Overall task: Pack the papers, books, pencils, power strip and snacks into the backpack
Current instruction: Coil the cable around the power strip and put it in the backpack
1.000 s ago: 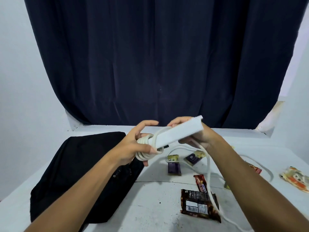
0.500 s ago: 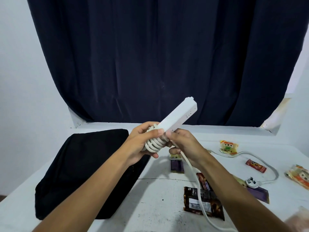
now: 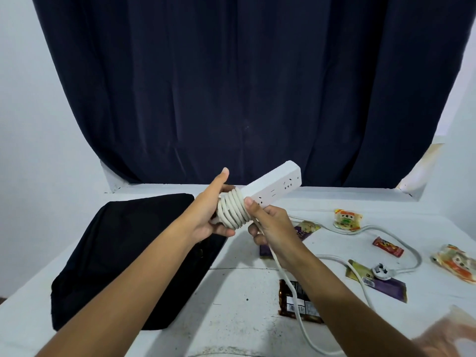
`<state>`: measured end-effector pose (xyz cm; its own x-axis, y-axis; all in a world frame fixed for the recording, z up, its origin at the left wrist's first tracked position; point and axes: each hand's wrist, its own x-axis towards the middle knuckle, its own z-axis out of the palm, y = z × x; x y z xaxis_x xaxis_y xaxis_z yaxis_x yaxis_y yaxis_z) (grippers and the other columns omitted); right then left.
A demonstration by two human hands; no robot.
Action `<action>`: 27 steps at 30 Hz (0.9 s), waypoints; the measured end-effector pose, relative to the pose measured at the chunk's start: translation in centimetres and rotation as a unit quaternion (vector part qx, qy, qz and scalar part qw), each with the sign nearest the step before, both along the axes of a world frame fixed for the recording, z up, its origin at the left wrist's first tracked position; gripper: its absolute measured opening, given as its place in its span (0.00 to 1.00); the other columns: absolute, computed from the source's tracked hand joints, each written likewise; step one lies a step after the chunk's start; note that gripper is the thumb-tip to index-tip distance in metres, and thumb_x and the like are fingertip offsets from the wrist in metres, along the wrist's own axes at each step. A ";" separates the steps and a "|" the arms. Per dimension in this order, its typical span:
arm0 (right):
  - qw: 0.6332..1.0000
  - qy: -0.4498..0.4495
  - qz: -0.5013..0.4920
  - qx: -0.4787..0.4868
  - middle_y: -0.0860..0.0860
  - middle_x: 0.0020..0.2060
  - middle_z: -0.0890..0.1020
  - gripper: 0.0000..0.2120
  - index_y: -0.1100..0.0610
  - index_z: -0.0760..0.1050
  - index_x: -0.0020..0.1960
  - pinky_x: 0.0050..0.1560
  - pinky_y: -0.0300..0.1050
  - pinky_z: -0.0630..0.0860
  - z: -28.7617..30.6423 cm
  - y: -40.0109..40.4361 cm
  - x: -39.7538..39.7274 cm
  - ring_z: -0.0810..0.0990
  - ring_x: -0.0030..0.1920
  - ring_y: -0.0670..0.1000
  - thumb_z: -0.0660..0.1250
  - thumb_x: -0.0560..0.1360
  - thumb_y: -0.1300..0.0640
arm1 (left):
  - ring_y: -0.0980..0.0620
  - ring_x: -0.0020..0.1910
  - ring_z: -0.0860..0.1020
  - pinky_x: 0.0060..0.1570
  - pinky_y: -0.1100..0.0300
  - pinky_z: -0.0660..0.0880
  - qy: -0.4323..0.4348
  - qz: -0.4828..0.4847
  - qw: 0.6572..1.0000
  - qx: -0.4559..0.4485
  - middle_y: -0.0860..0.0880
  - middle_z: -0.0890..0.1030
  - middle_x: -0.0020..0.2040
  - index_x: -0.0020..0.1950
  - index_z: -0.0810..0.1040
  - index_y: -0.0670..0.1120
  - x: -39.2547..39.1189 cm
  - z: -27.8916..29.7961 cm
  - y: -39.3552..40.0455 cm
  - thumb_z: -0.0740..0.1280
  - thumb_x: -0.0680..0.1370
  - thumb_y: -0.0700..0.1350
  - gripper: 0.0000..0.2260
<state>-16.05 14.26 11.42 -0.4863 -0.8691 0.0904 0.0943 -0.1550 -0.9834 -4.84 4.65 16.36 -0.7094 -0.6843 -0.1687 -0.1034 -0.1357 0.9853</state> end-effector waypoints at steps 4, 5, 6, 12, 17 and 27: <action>0.989 -0.146 -0.034 -0.003 0.50 0.32 0.75 0.22 0.62 0.77 0.50 0.21 0.35 0.62 -1.3 0.6 -0.2 0.71 0.26 0.46 0.70 0.70 0.42 | 0.39 0.51 0.79 0.34 0.51 0.79 0.084 -0.020 0.996 0.012 0.37 0.76 0.56 0.63 0.75 0.43 0.3 -0.5 -0.1 0.70 0.71 0.47 0.21; 0.983 -0.179 -0.033 -0.003 0.50 0.31 0.76 0.23 0.62 0.78 0.50 0.20 0.35 0.62 -1.6 0.8 -0.3 0.71 0.25 0.45 0.70 0.69 0.41 | 0.38 0.54 0.78 0.36 0.50 0.80 0.110 -0.028 0.994 0.003 0.35 0.75 0.59 0.63 0.75 0.43 0.4 -0.8 -0.1 0.70 0.71 0.41 0.20; 0.978 -0.204 -0.029 -0.004 0.50 0.30 0.76 0.23 0.61 0.78 0.50 0.20 0.35 0.62 -1.9 1.0 -0.3 0.71 0.24 0.45 0.69 0.69 0.41 | 0.39 0.55 0.78 0.37 0.51 0.80 0.131 -0.034 0.991 -0.013 0.34 0.75 0.61 0.62 0.75 0.42 0.6 -1.3 0.1 0.70 0.72 0.37 0.19; 0.968 -0.241 -0.059 -0.045 0.53 0.35 0.76 0.25 0.60 0.80 0.53 0.22 0.36 0.63 -3.5 1.1 -0.5 0.71 0.28 0.46 0.72 0.66 0.41 | 0.50 0.47 0.79 0.38 0.57 0.79 0.139 0.013 0.966 -0.219 0.42 0.81 0.54 0.61 0.79 0.45 0.1 -5.0 1.1 0.76 0.69 0.42 0.21; 0.969 -0.234 -0.077 -0.030 0.54 0.37 0.75 0.30 0.62 0.79 0.56 0.22 0.36 0.64 -3.6 1.2 -0.5 0.71 0.28 0.46 0.71 0.66 0.39 | 0.49 0.51 0.80 0.54 0.47 0.79 0.150 0.025 0.966 -0.208 0.44 0.82 0.54 0.62 0.79 0.43 -0.6 -5.5 1.1 0.75 0.67 0.42 0.24; 0.980 -0.174 -0.089 0.028 0.53 0.33 0.77 0.26 0.65 0.79 0.55 0.24 0.37 0.67 -2.8 2.2 -0.8 0.73 0.26 0.46 0.71 0.72 0.42 | 0.44 0.58 0.79 0.56 0.44 0.78 0.146 0.009 0.953 -0.267 0.48 0.80 0.58 0.65 0.74 0.49 -1.7 -6.9 1.1 0.80 0.66 0.43 0.29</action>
<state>-16.88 16.43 8.58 -0.6236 -0.7666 -0.1531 0.4011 -0.1456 -0.9044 -6.51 5.70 9.43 -0.6603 -0.6298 0.4092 0.1829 0.3936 0.9009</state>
